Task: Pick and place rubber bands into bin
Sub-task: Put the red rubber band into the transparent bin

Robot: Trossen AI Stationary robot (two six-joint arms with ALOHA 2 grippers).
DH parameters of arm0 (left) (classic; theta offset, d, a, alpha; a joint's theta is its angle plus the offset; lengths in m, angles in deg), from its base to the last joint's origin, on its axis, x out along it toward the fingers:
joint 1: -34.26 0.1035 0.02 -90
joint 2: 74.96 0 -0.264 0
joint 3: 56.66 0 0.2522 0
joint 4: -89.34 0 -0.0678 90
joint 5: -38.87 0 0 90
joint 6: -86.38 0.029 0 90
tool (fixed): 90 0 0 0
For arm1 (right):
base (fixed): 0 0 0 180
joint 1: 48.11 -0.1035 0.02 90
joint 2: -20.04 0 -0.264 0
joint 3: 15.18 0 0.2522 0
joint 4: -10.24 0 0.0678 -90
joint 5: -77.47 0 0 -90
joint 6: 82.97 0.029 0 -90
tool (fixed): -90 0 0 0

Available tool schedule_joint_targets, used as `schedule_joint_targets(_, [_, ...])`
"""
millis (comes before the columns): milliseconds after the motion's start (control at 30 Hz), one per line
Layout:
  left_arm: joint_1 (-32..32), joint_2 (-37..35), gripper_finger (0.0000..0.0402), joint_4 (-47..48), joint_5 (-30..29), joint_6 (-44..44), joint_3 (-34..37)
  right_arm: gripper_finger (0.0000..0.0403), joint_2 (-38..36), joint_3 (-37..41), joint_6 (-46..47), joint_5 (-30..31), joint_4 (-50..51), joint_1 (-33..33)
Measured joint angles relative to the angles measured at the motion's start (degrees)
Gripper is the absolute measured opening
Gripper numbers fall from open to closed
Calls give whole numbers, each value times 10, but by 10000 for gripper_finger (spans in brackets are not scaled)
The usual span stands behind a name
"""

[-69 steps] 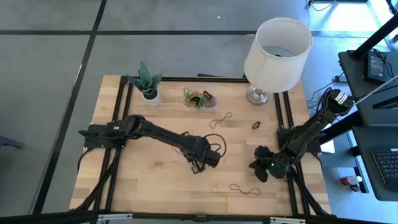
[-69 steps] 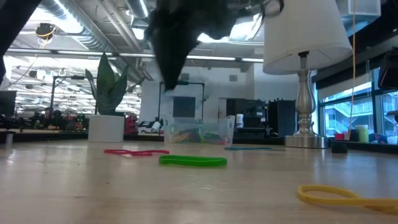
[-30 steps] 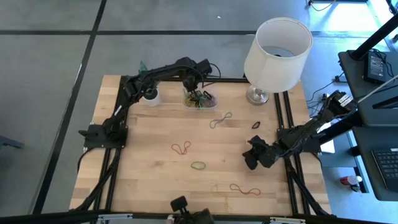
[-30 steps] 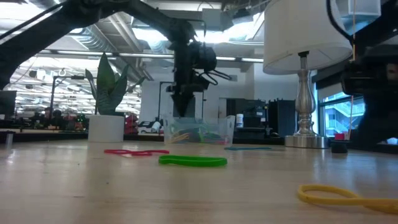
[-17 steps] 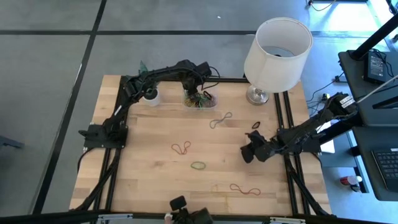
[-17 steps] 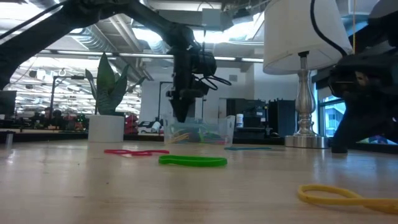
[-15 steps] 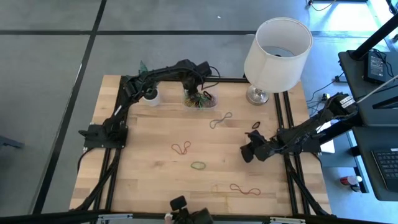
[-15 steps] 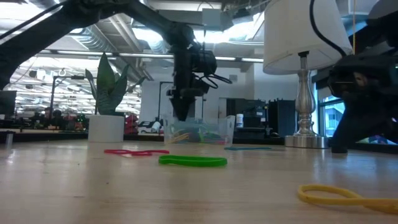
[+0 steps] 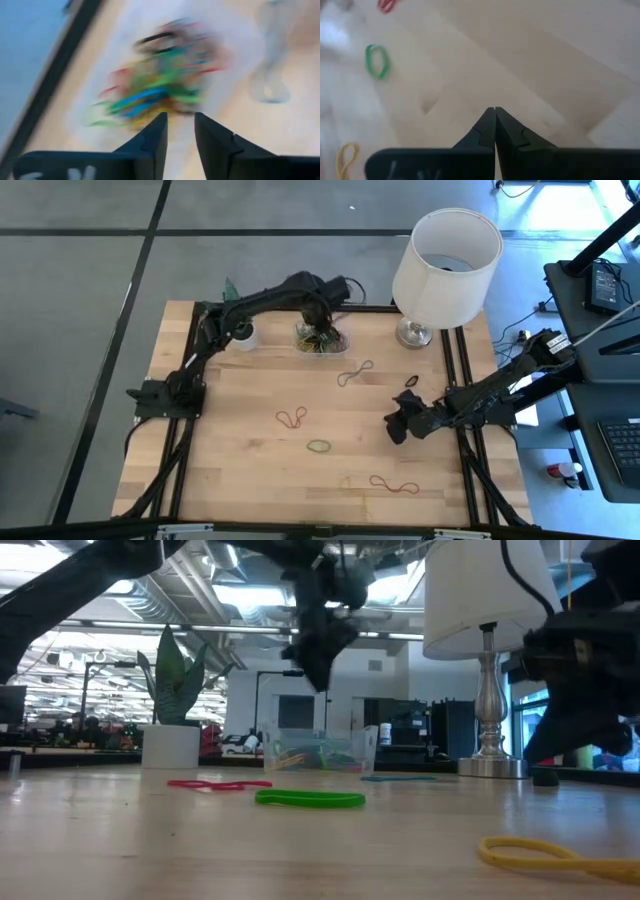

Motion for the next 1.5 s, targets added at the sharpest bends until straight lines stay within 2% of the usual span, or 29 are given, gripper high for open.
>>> schedule_joint_targets(67, [-33,-1,77,-16,20,-4,-6,3,0,-11,-31,-13,4,0])
schedule_joint_targets(267, [-152,0,9,-85,28,-6,18,2,0,-45,-76,-75,57,-12])
schedule_joint_targets(533, [-277,0,1,-213,36,-69,108,2,-30,-65,-52,-73,121,-98])
schedule_joint_targets(700, [-346,-6,1,-329,49,-100,201,1,-35,-66,-21,-70,120,-145])
schedule_joint_targets(800, [-366,-38,1,-406,48,-122,270,1,-35,-88,7,-70,157,-163])
schedule_joint_targets(933, [-378,-114,1,-538,35,-137,398,1,-28,-161,36,-66,276,-174])
schedule_joint_targets(1133, [-388,-276,1,-706,14,-123,624,0,25,-296,43,-68,435,-176])
schedule_joint_targets(1300, [-411,-418,1,-813,5,-100,795,0,122,-401,31,-113,489,-169])
schedule_joint_targets(1500, [-431,-583,1,-843,1,-97,938,0,255,-509,33,-185,573,-163])
